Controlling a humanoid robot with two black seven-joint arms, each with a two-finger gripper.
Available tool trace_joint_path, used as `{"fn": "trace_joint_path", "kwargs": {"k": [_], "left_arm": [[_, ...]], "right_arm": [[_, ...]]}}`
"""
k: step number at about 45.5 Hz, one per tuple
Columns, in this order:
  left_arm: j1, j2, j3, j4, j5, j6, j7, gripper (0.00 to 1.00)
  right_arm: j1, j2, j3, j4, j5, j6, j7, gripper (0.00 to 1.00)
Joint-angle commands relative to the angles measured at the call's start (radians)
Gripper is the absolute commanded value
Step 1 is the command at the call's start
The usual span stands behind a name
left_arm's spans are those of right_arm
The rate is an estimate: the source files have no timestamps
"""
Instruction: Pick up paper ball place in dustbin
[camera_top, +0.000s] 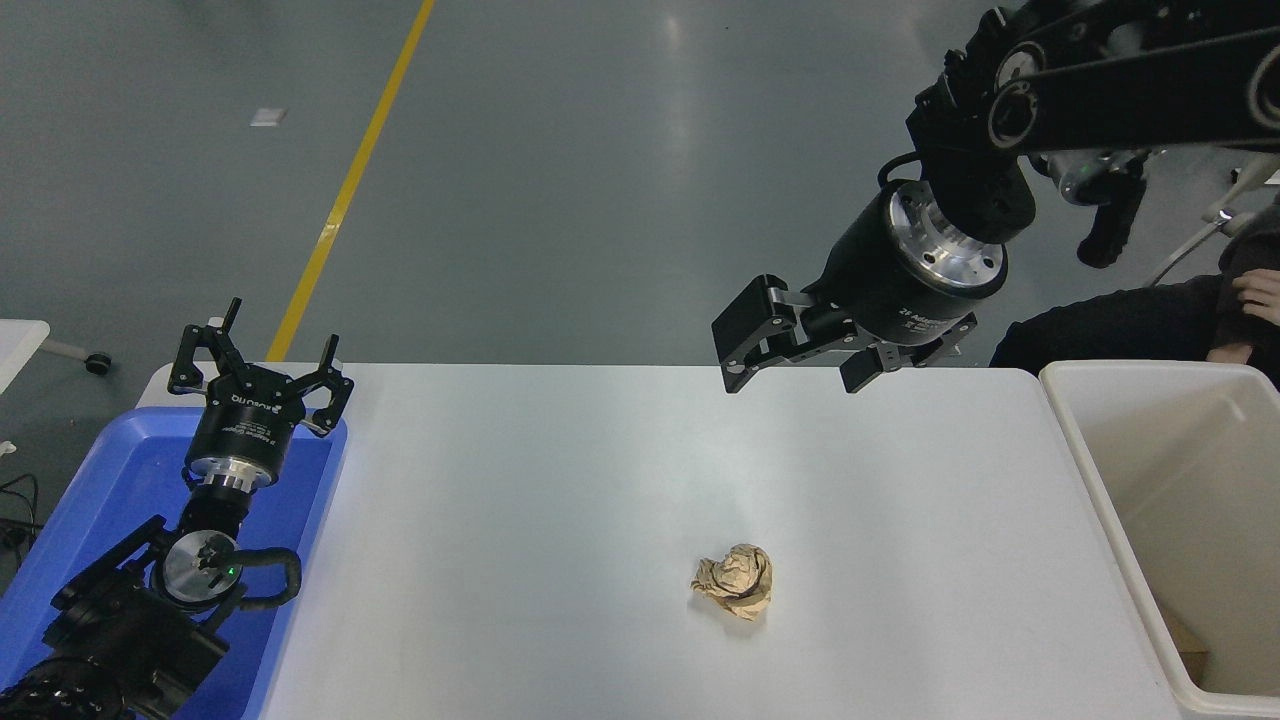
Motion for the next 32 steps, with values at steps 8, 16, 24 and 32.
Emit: {"fn": "trace_joint_path", "kwargs": {"k": [8, 16, 24, 32], "left_arm": [[-0.001, 0.000, -0.005, 0.000, 0.000, 0.003, -0.001, 1.00], [0.000, 0.000, -0.005, 0.000, 0.000, 0.003, -0.002, 1.00], [0.000, 0.000, -0.005, 0.000, 0.000, 0.003, -0.002, 1.00], [0.000, 0.000, -0.005, 0.000, 0.000, 0.003, -0.002, 1.00]], "right_arm": [[0.006, -0.002, -0.029, 0.005, 0.018, -0.011, -0.003, 1.00], [-0.014, -0.004, -0.031, -0.006, 0.018, -0.011, -0.003, 1.00], [-0.084, -0.016, -0.048, -0.021, 0.010, -0.059, -0.001, 1.00], [-0.282, 0.004, -0.025, -0.087, 0.004, -0.195, 0.002, 1.00]]}}
